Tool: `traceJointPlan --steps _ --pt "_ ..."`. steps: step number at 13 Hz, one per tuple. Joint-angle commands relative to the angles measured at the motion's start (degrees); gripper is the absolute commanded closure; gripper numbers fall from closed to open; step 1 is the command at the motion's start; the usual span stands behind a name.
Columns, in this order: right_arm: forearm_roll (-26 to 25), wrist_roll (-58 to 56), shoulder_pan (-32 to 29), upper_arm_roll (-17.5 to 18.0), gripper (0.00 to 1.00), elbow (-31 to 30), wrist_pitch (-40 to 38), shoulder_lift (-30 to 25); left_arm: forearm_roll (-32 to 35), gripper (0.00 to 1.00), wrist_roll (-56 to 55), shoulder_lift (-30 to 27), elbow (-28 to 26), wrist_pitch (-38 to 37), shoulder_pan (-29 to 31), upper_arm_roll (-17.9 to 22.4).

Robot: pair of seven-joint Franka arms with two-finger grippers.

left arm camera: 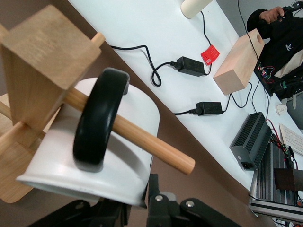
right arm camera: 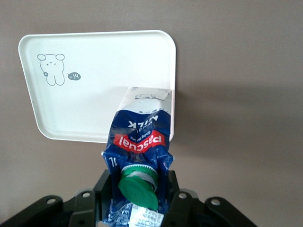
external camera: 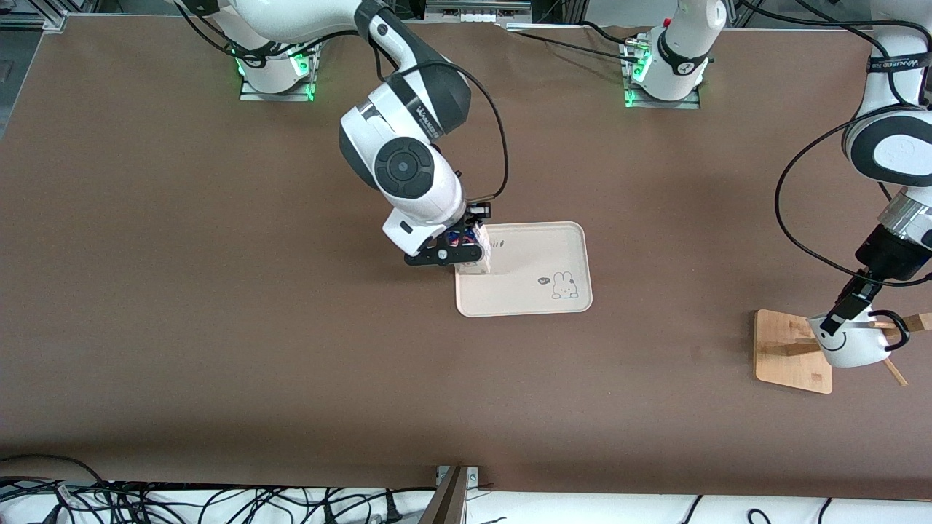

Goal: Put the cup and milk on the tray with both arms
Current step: 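Lower the carton onto the tray while the left gripper grasps the mug handle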

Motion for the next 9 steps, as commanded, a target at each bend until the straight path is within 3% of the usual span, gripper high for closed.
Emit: traceJointPlan --steps 1,3,9 --pt "0.3 1.1 0.8 -0.2 0.50 2.5 0.6 1.9 -1.0 0.95 1.6 0.5 1.3 0.1 -0.2 -0.7" --pt "-0.2 1.1 1.1 -0.3 0.50 2.5 1.0 2.6 -0.6 1.00 1.6 0.5 1.9 0.1 -0.2 -0.8" --pt "-1.5 1.2 1.9 -0.4 0.50 2.5 3.5 4.1 3.4 1.00 1.4 -1.2 1.9 -2.0 -0.2 -1.7"
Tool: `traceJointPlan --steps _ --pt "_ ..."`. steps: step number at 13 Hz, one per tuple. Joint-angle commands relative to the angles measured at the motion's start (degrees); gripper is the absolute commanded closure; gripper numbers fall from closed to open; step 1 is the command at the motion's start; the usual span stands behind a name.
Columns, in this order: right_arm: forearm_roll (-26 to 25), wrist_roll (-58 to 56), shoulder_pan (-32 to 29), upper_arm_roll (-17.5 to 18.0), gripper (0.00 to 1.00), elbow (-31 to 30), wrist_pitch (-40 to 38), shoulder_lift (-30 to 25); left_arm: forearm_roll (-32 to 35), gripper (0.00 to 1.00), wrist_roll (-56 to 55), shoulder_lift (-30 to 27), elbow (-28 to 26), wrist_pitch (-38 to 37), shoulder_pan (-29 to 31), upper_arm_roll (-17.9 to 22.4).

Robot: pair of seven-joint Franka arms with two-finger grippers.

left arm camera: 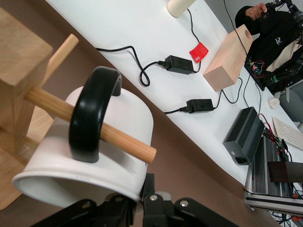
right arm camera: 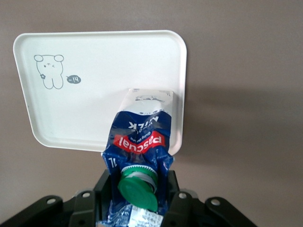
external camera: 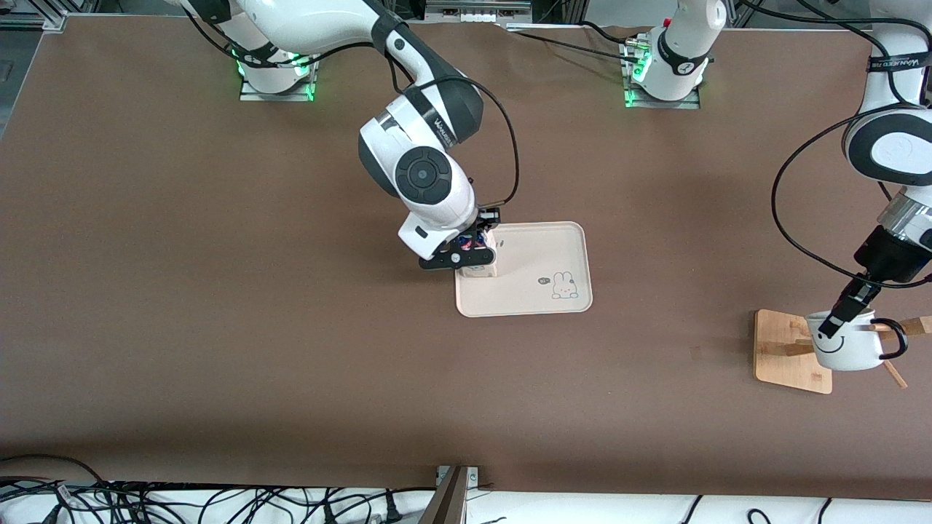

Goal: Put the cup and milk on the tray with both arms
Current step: 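Lower the carton onto the tray while the left gripper grasps the mug handle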

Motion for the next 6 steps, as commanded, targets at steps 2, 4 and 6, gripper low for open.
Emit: traceJointPlan --steps 2,4,6 --pt "-1.0 1.3 0.8 -0.4 0.49 2.3 1.3 2.2 3.3 1.00 0.7 -1.9 0.6 -4.2 -0.1 -0.6" --pt "-1.2 1.7 0.8 -0.4 0.11 2.3 2.8 2.3 4.2 1.00 0.7 -2.5 0.4 -4.4 0.0 -2.1" --pt "-1.1 5.0 0.8 -0.4 0.00 2.4 4.5 1.9 4.4 1.00 0.6 -3.2 0.2 -4.6 -0.1 -3.7"
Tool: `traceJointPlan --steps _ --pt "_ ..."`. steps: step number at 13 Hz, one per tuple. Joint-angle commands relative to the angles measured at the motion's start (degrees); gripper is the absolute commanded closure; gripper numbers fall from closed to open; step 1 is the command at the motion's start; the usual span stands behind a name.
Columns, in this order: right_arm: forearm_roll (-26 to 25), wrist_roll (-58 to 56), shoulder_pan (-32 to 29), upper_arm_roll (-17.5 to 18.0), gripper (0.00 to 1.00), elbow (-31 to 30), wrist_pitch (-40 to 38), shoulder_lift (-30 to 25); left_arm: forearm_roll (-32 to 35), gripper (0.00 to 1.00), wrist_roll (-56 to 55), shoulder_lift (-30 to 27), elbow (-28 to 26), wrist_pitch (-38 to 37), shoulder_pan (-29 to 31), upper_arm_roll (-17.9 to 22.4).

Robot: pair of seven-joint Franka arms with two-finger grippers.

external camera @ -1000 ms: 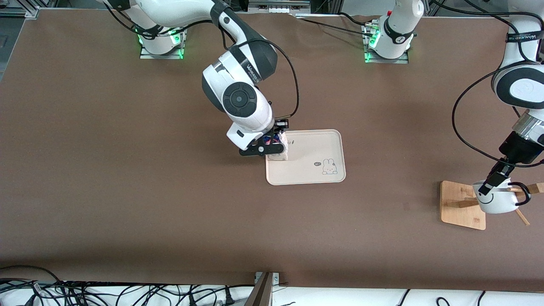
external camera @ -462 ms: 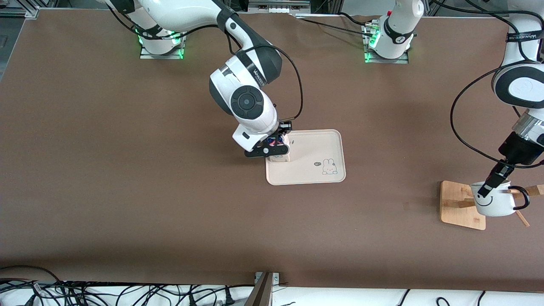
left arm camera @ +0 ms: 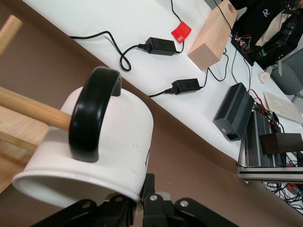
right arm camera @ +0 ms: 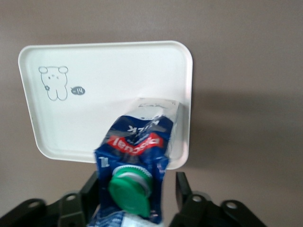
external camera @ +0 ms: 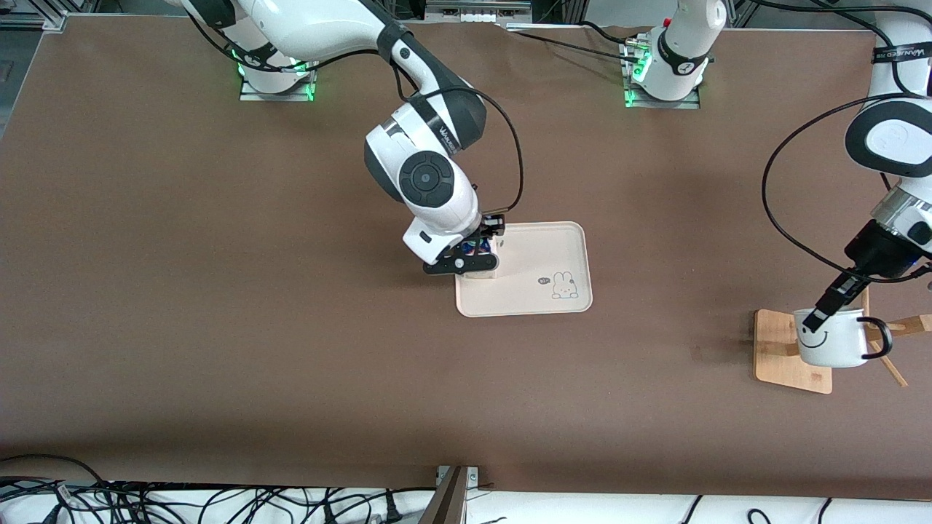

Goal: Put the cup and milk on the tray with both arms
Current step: 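Lower the carton onto the tray while the left gripper grasps the mug handle, then release the carton and withdraw the right gripper while the left gripper lifts the mug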

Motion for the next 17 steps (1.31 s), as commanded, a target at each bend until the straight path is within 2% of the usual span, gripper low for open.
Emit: traceJointPlan --steps 1,4,7,10,12,13,15,17 --pt "-1.0 4.5 0.5 -0.5 0.00 2.3 0.6 0.5 2.9 1.00 0.5 -1.6 0.2 -1.7 0.0 -2.0" --pt "-1.0 6.9 -0.4 -0.6 0.00 2.3 0.0 -1.9 12.2 1.00 0.2 -3.8 0.8 -9.5 0.2 -2.6" --pt "-1.0 5.8 -6.3 -0.7 0.00 2.2 -3.5 -7.3 17.7 1.00 -1.0 -6.2 1.4 -18.3 0.1 -2.7" --pt "-1.0 -1.4 -17.3 -0.5 0.00 2.0 -9.3 -11.9 25.3 1.00 -2.7 -5.8 12.2 -41.4 0.1 -3.1" --pt "-0.8 -7.0 -21.5 -1.6 0.00 0.3 -14.8 -16.0 26.7 1.00 -2.7 -6.2 13.9 -46.6 0.2 -3.1" --pt "-0.8 -9.0 -21.9 -3.9 0.00 -1.4 -16.8 -18.5 26.7 1.00 -2.8 -6.0 17.1 -52.9 0.3 -3.1" --pt "-1.2 -14.4 -21.8 -8.1 0.00 -8.8 -18.2 -25.9 26.7 1.00 -3.0 -5.0 21.5 -63.2 0.0 -3.2" --pt "-1.6 -17.6 -21.8 -10.8 0.00 -17.5 -18.1 -33.2 27.3 1.00 -3.9 -4.9 22.0 -66.0 -0.2 -6.4"
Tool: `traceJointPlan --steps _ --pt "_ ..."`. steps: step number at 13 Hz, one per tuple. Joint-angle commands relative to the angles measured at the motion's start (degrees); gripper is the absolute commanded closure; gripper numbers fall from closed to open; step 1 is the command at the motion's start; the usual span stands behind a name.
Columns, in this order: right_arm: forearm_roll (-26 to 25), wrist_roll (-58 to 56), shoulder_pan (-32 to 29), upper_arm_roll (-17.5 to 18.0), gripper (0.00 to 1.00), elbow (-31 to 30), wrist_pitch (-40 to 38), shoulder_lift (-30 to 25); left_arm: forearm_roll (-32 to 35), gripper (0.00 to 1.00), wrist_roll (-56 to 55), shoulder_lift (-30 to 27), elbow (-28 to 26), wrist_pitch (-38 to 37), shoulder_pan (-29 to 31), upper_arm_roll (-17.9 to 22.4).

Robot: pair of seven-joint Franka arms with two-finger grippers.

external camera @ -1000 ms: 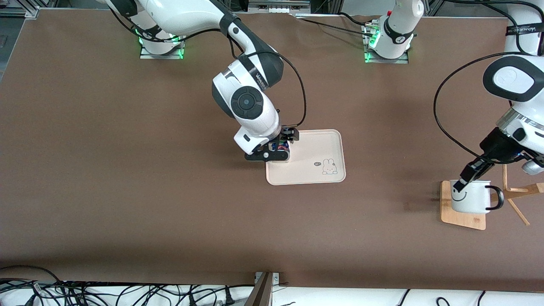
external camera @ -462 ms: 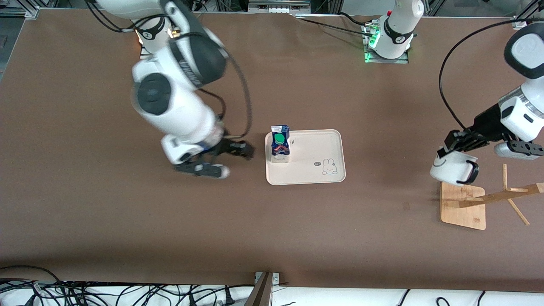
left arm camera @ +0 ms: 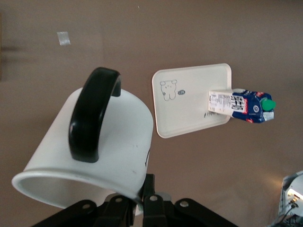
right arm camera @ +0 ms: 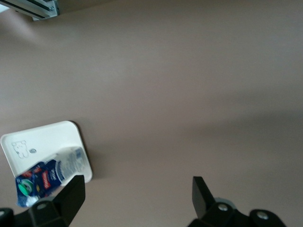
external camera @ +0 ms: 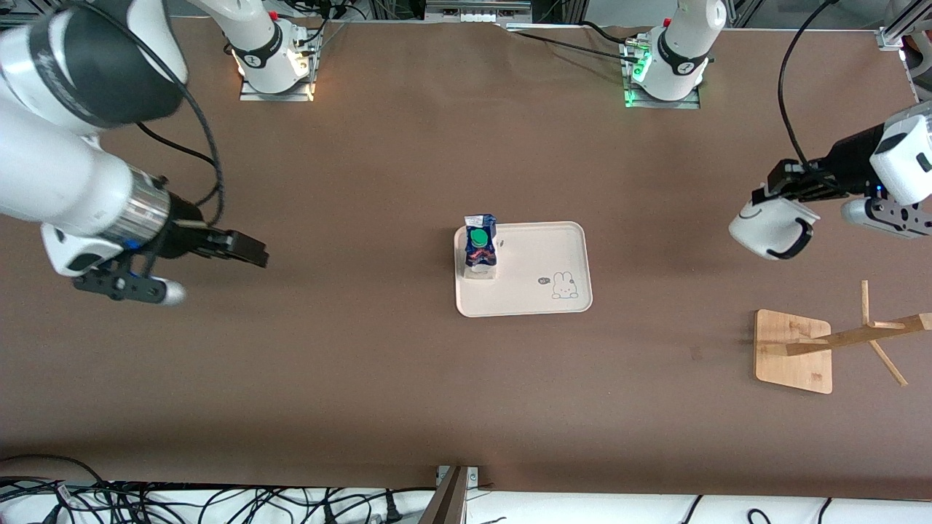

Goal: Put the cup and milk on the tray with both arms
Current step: 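Release the carton and withdraw the right gripper while the left gripper lifts the mug, then carry the white mug with the left gripper and lower it onto the tray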

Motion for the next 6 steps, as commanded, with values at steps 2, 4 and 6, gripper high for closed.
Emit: traceJointPlan --steps 2,4,6 --pt "-3.8 -6.2 0.2 -2.9 0.00 -18.7 1.3 -15.2 5.5 1.00 -7.9 3.2 2.8 -2.3 -1.0 -7.2" --pt "-6.7 -8.7 -2.8 -1.2 0.00 -24.2 1.9 -20.0 6.6 1.00 -11.1 10.8 6.3 -1.9 -4.2 -9.1" --pt "-8.1 -13.5 -8.4 1.6 0.00 -26.0 1.7 -21.9 11.5 1.00 -12.9 19.1 12.8 -2.1 -8.6 -9.1"
